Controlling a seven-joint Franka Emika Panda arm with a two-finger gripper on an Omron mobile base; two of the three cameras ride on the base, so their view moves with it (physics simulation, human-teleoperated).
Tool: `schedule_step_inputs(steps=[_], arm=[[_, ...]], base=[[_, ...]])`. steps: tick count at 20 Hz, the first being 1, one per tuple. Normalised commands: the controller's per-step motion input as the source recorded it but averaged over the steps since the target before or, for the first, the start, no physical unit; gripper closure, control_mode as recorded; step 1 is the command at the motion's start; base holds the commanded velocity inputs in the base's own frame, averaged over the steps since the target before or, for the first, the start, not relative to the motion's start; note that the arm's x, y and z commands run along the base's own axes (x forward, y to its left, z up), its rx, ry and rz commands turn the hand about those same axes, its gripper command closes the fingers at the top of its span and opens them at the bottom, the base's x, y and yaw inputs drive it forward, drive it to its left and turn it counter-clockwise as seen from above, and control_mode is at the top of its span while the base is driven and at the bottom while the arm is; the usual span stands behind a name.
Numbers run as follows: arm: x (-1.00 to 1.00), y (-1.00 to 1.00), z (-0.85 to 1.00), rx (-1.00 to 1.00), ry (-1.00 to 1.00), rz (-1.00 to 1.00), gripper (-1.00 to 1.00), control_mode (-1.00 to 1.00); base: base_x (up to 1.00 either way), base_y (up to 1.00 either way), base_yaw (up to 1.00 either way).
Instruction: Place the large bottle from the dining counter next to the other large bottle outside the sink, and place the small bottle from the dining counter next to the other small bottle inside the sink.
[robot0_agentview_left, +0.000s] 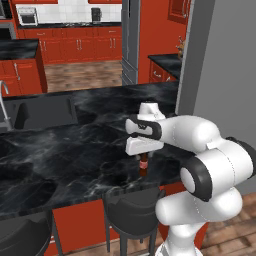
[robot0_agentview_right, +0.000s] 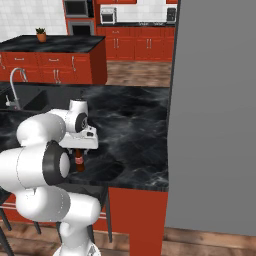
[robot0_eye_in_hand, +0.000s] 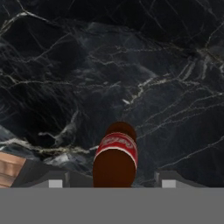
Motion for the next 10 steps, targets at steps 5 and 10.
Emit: schedule_step_inputs(steps=[5,10], arm=[[0.00,0.00,0.00,0.00,0.00,0.00,1.00,-1.00],[0.00,0.00,0.02,0.00,0.00,0.00,1.00,-1.00]], base=[[0.00,0.00,0.00],[0.00,0.00,0.00]])
